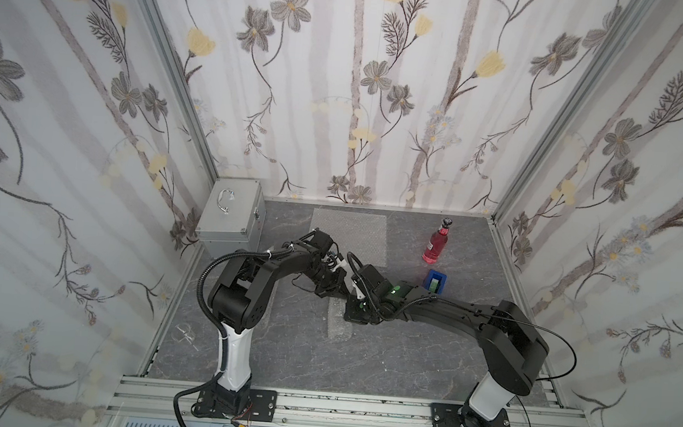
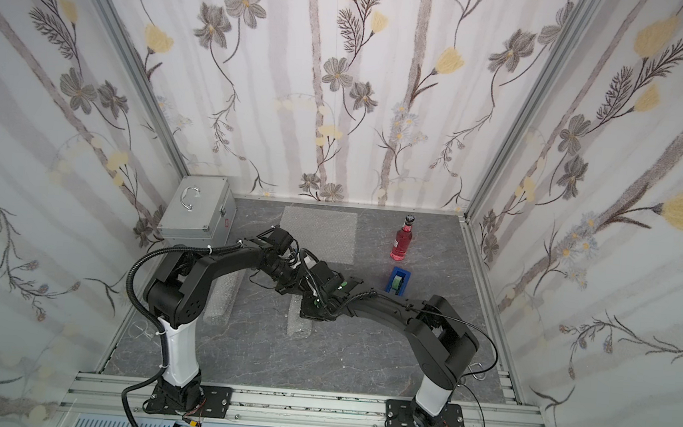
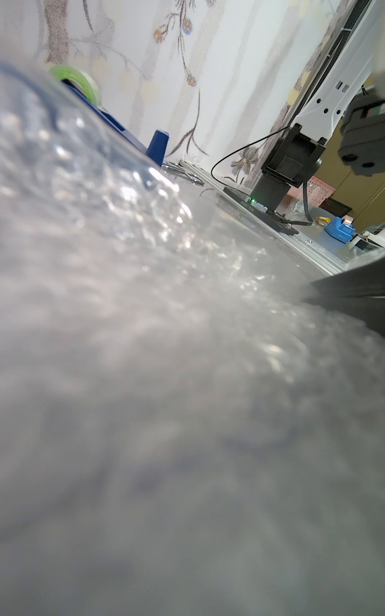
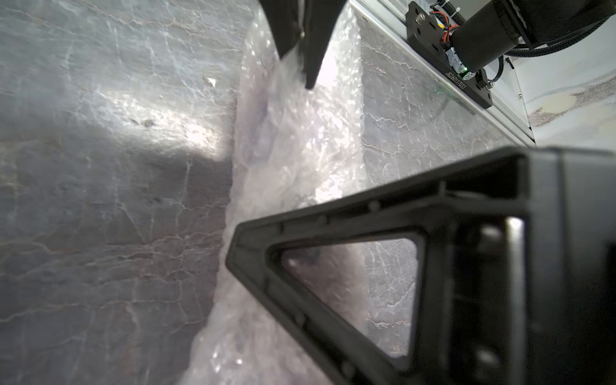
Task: Wrap wine bottles in bubble wrap
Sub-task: Wrap the wine bottle in bubble wrap.
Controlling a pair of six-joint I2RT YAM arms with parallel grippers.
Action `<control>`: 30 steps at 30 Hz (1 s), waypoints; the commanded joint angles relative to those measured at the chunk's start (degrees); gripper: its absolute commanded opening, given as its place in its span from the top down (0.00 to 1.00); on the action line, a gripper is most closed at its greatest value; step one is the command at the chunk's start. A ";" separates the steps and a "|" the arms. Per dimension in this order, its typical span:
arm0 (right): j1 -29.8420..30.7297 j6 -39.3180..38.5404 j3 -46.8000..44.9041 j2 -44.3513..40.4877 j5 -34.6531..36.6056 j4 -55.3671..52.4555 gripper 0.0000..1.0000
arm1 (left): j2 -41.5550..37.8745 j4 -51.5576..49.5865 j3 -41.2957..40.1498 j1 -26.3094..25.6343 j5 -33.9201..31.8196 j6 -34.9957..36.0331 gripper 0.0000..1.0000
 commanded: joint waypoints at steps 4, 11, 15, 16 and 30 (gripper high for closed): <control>-0.14 0.36 -3.10 0.49 -2.64 4.96 1.00 | 1.11 -7.41 -0.90 0.16 -14.89 1.00 1.00; -0.25 -0.12 -5.73 0.06 -3.51 5.57 1.00 | 1.21 -7.76 -0.86 0.16 -15.88 1.44 1.00; -0.33 -0.35 -6.94 0.61 -4.08 6.85 1.00 | 0.99 -7.93 -0.68 0.16 -16.15 1.61 0.90; -0.40 -0.29 -7.17 1.09 -4.44 7.51 1.00 | 0.74 -8.15 -0.43 0.16 -15.85 1.62 0.85; -0.97 1.04 -7.48 4.23 -5.94 12.26 1.00 | -13.31 -12.50 0.58 3.04 -15.89 6.01 0.25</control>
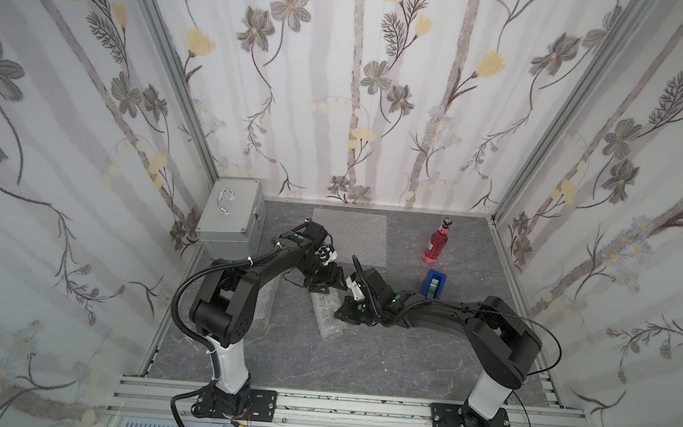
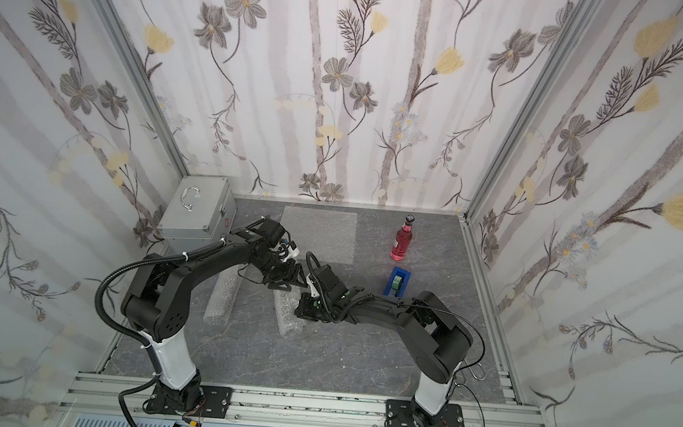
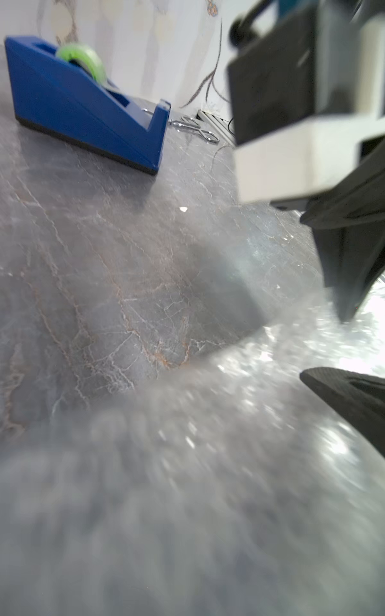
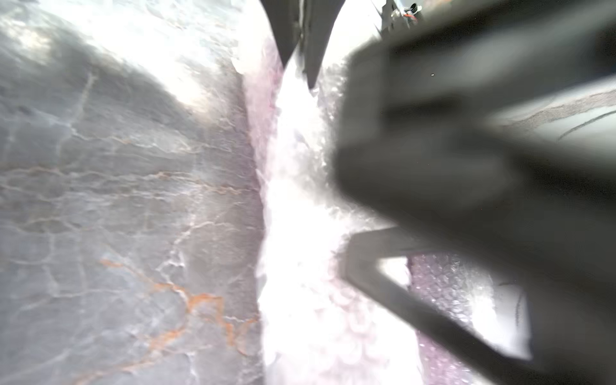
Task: Wrap wine bottles in bubble wrap
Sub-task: Wrap the wine bottle in bubble wrap.
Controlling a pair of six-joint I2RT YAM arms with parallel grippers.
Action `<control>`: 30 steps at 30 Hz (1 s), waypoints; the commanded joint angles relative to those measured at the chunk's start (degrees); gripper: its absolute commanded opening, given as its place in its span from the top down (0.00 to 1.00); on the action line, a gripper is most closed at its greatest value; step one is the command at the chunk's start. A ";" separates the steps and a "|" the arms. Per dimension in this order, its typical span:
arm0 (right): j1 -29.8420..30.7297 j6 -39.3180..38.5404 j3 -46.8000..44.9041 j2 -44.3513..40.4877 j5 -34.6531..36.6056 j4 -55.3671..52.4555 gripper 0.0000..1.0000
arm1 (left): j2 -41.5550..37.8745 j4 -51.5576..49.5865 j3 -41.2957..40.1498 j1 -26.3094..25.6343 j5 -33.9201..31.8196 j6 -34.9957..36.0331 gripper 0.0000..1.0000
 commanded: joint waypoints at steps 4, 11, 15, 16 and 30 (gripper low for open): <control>0.02 0.23 -0.68 0.80 0.63 -5.09 1.00 | -5.89 -1.90 -3.94 4.06 -5.38 2.80 0.18; 0.15 0.12 0.17 1.40 0.38 -4.54 1.00 | -7.86 4.32 -12.16 4.93 -3.98 1.08 0.17; 0.19 0.03 0.73 1.57 0.54 -4.53 1.00 | -6.07 7.18 -11.68 2.44 0.54 0.24 0.24; 0.19 0.12 0.81 1.66 0.53 -4.44 1.00 | -5.75 7.35 -11.24 1.63 0.83 0.66 0.25; 0.50 -0.48 6.00 5.16 -0.10 -4.46 1.00 | -2.30 4.65 -10.02 -0.57 -1.31 3.81 0.16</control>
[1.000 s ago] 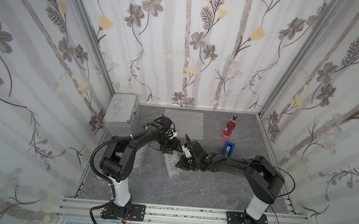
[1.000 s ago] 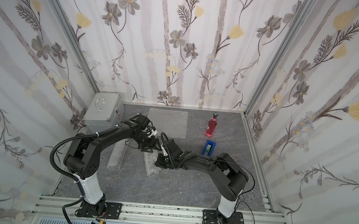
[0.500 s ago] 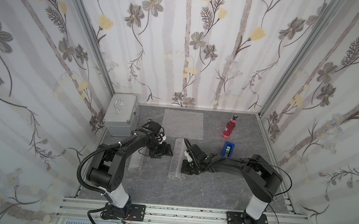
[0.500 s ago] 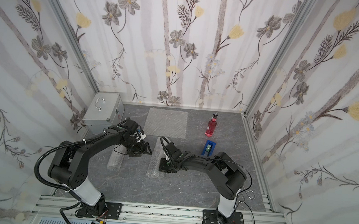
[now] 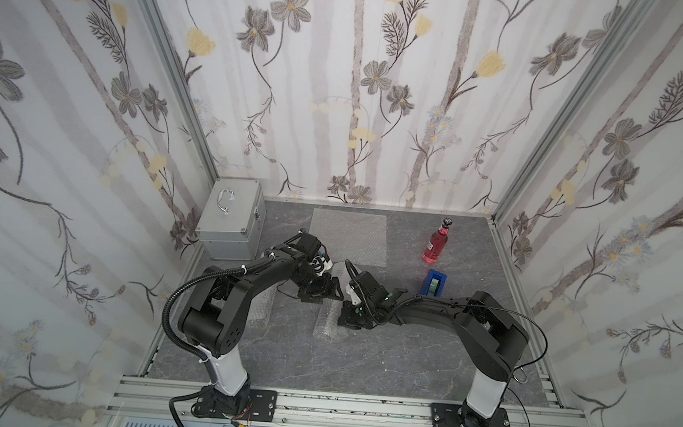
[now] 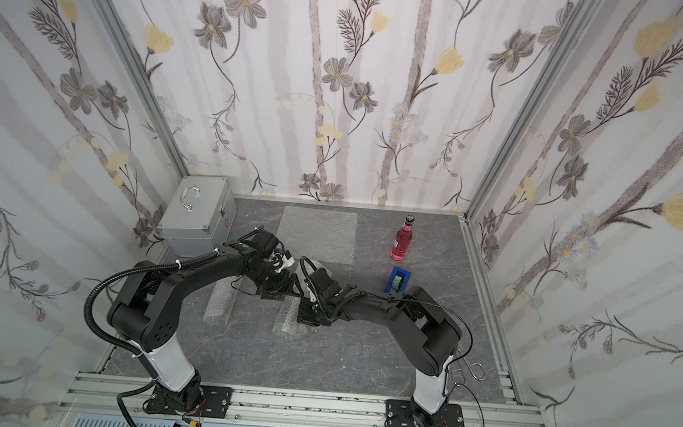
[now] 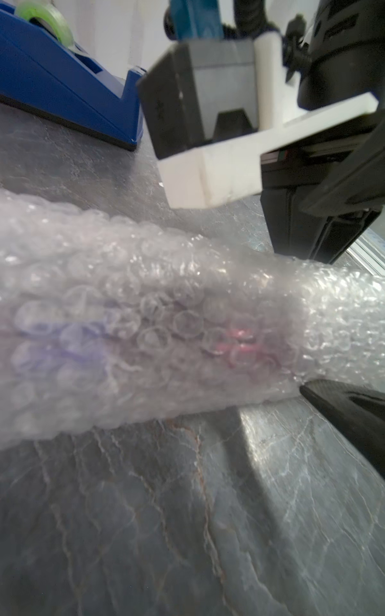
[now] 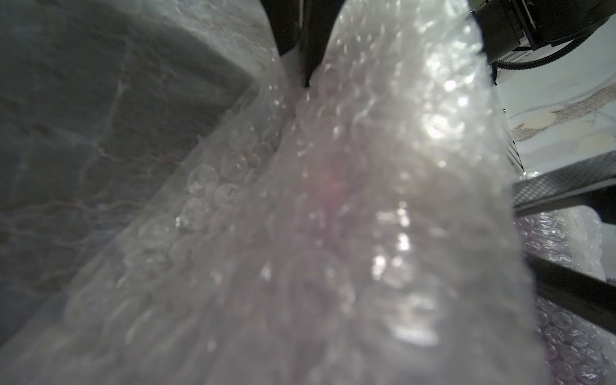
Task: Wrap wine bottles in bubble wrap
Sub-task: Wrap the wine bottle in bubble wrap.
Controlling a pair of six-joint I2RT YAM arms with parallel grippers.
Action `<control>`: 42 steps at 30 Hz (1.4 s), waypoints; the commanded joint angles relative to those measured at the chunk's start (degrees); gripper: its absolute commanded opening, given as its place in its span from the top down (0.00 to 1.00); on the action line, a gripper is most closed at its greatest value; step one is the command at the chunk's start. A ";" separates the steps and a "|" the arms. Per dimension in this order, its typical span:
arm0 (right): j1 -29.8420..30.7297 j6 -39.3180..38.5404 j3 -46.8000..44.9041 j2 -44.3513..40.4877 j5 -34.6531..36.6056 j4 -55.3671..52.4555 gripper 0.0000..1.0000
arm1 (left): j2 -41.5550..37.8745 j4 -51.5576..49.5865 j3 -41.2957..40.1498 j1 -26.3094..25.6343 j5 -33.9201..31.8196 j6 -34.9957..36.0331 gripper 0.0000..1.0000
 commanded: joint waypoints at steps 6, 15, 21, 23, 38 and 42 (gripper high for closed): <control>0.17 -1.31 3.73 2.33 -0.55 0.68 1.00 | 1.49 -4.80 -0.08 0.15 -10.54 4.21 0.13; 0.40 -1.55 3.41 2.39 -1.86 1.29 0.86 | 2.80 -3.92 -1.85 3.21 -11.78 3.54 0.40; -0.77 -1.55 -1.63 -2.72 -2.18 2.12 0.73 | 4.18 -2.61 -3.08 6.35 -8.43 2.06 0.45; -1.68 -1.46 -2.69 -4.35 -2.27 2.23 0.72 | 4.38 -1.68 -3.66 7.21 -7.08 1.19 0.46; -4.50 -4.21 10.79 3.37 -2.88 -2.03 0.82 | 3.86 11.85 -10.38 11.04 7.70 -6.54 0.54; -5.23 -3.70 7.32 0.92 -3.27 -0.09 0.73 | 6.88 13.75 -9.93 10.95 11.20 -8.85 0.54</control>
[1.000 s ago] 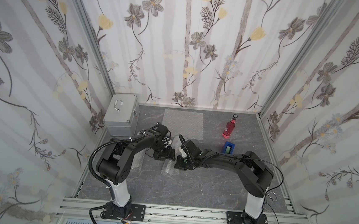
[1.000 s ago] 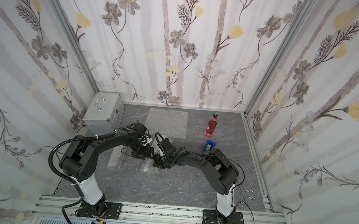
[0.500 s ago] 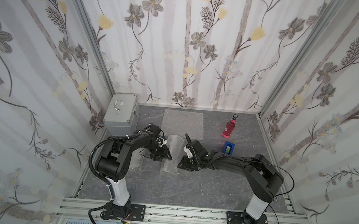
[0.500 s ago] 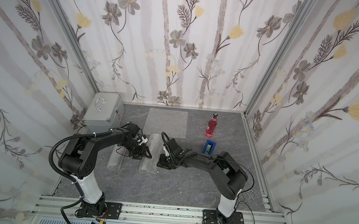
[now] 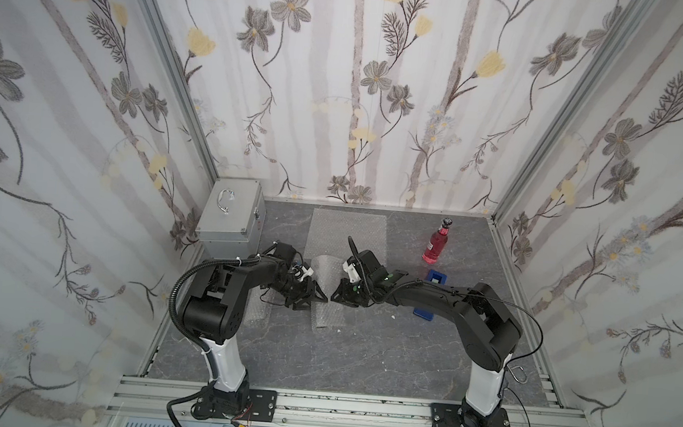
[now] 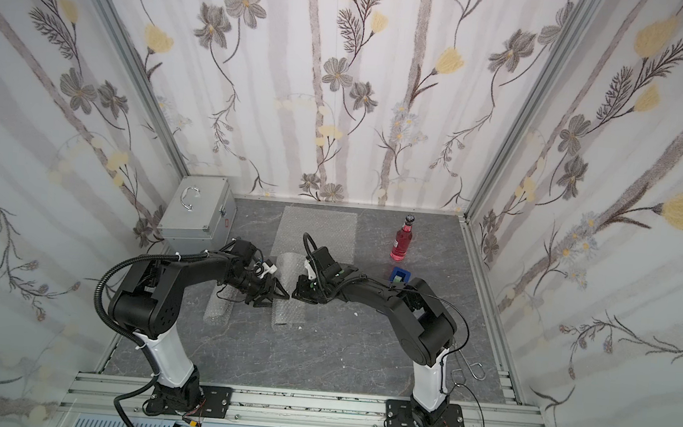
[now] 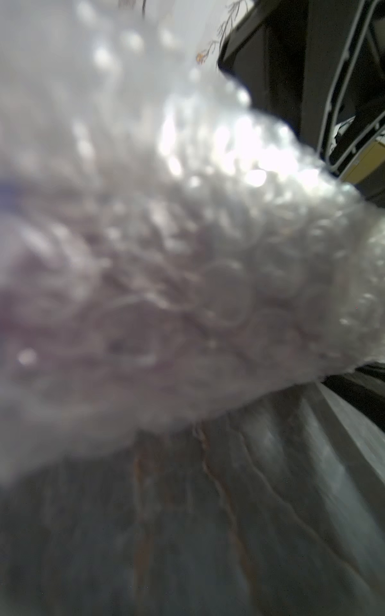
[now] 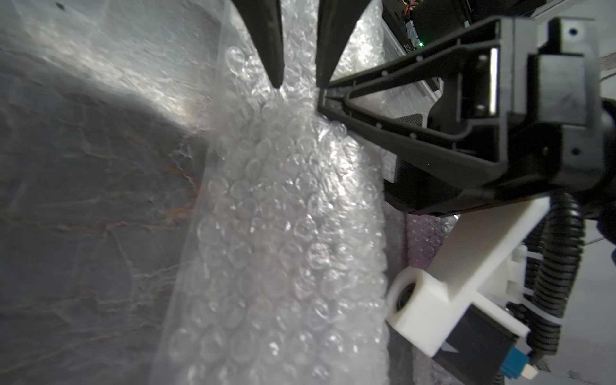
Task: Wrap wine bottles in bubble wrap
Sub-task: Wrap the wine bottle in bubble wrap.
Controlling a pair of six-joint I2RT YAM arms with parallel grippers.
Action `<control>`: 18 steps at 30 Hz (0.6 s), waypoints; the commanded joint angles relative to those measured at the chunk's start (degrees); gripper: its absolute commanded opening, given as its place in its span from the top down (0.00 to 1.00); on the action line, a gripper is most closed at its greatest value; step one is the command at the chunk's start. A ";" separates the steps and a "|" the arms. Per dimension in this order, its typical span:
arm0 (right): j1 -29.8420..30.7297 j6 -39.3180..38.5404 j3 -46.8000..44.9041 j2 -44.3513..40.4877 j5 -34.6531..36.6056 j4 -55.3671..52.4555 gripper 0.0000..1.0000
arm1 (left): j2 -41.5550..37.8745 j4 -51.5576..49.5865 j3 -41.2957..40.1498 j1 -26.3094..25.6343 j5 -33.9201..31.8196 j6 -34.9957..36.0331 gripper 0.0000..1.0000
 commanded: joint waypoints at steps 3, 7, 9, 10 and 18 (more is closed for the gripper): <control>0.25 0.19 -3.43 -2.12 -2.31 3.63 0.64 | 2.72 3.26 -0.87 0.11 -3.18 -4.66 0.54; 1.60 0.21 -4.05 -0.98 -4.09 5.57 0.60 | 3.12 3.56 -1.23 0.22 -2.88 -5.06 0.54; 2.22 -0.06 -3.44 -0.08 -4.66 5.64 0.58 | 2.95 3.01 -1.24 0.32 -3.42 -5.08 0.53; 2.63 -0.16 -3.17 0.27 -4.84 5.71 0.57 | 2.60 2.71 -1.33 0.51 -3.90 -5.05 0.52; 4.71 -0.33 -0.93 3.81 -5.58 6.44 0.49 | -2.01 1.20 -3.13 1.57 -7.85 -4.67 0.34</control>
